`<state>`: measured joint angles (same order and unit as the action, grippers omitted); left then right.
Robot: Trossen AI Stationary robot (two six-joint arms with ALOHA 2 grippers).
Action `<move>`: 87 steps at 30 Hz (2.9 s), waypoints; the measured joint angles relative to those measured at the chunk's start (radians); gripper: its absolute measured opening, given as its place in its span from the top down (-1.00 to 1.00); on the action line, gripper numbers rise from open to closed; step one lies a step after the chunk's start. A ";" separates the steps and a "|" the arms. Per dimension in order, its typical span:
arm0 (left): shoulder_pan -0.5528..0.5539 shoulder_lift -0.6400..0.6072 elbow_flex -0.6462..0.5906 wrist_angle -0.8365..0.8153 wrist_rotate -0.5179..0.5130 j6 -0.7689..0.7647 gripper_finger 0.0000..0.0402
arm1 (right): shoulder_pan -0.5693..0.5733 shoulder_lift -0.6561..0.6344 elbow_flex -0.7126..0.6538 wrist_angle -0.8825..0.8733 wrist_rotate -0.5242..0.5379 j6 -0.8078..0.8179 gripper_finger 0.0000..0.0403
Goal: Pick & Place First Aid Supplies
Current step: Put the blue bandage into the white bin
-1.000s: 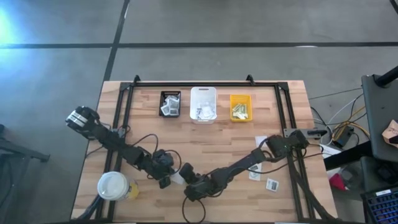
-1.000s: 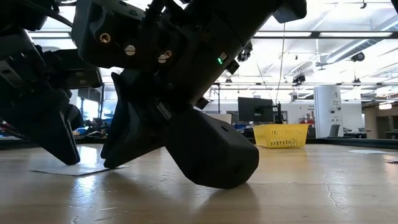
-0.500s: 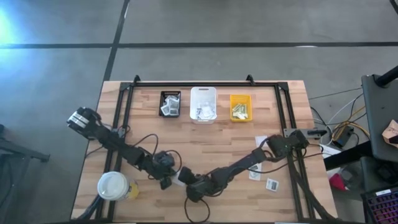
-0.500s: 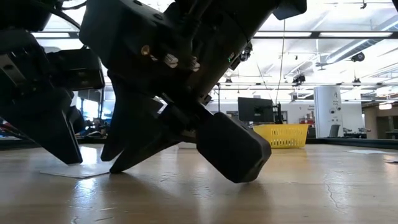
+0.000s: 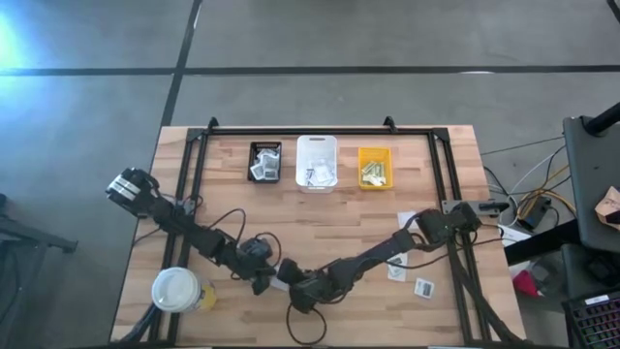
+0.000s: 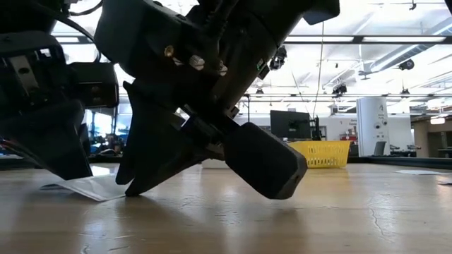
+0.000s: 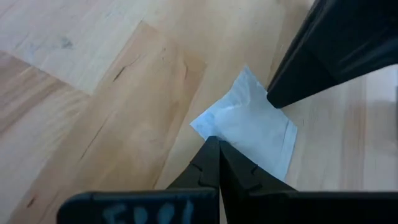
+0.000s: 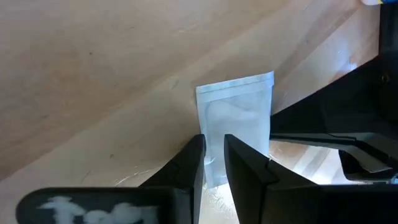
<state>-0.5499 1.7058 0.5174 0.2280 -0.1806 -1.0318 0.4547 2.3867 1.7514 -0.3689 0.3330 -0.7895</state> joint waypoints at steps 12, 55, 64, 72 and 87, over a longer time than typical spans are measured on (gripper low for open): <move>0.010 0.008 -0.009 0.013 0.011 -0.188 1.00 | 0.012 0.000 -0.005 0.003 -0.028 0.064 0.69; 0.012 0.011 -0.013 0.059 0.042 -0.260 1.00 | -0.002 0.059 0.012 0.122 0.151 0.327 0.68; 0.007 -0.022 0.008 0.058 0.029 -0.048 1.00 | -0.003 0.042 0.012 0.116 0.164 0.410 0.69; 0.007 -0.158 0.001 0.040 -0.061 0.213 1.00 | 0.019 -0.005 0.006 0.105 0.156 0.542 0.69; 0.014 -0.108 0.004 0.077 -0.074 0.498 1.00 | 0.023 0.003 0.009 0.195 -0.135 0.784 0.69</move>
<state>-0.5358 1.5978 0.5216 0.3053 -0.2548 -0.5342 0.4778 2.3894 1.7599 -0.1739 0.1983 -0.0058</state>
